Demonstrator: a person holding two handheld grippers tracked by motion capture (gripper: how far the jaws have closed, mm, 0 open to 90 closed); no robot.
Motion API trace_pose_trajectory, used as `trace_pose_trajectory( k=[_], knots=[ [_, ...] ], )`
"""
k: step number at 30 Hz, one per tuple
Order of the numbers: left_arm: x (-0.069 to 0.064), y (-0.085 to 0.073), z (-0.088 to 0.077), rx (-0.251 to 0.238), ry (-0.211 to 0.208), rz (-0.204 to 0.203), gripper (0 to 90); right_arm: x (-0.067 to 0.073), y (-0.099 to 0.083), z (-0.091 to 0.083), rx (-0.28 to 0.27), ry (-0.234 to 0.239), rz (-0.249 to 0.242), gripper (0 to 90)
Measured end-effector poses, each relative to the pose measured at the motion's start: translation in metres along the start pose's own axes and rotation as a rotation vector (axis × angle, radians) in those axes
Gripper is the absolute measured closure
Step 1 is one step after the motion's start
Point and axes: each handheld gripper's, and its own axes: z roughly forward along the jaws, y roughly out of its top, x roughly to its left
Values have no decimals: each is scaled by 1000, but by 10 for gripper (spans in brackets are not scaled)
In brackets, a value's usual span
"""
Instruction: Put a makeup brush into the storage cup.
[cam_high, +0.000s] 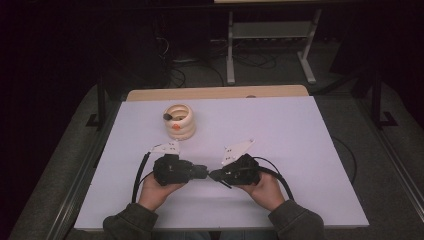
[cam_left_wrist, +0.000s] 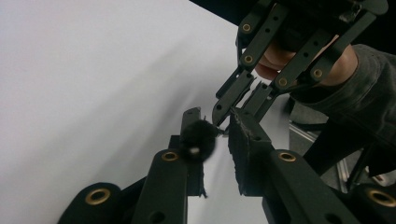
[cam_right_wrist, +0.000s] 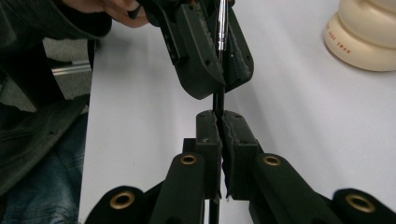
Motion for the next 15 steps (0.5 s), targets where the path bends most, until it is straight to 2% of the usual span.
trace_pose_trajectory(
  k=[1, 3, 5, 7, 9, 10, 11, 13, 15],
  knots=[
    [0, 0, 0, -2, -6, -1, 777, 0, 0, 1, 12, -8, -27, 849],
    [0, -1, 0, -2, -11, 4, 822, 2, 0, 3, 20, -5, -24, 848],
    [0, -1, 0, -9, -21, 0, 840, 3, 1, 5, 20, -12, -48, 849],
    [-1, 0, 0, 2, -12, 9, 843, 5, 1, 6, 24, -14, -34, 848],
    [-2, 0, -1, 9, -14, 8, 846, 3, 1, 7, 19, -7, -47, 841],
    [-2, 0, -1, 10, -10, 8, 846, 4, 0, 7, 15, 11, -18, 833],
    [-3, 1, -1, 2, -4, 14, 847, 2, 0, 7, 16, 18, -8, 773],
    [-4, 3, -5, 9, 9, 27, 847, 1, -2, 9, 40, 21, -2, 744],
    [-7, 4, -8, 6, 20, 23, 847, 1, -5, 12, 74, 7, -18, 728]
  ],
)
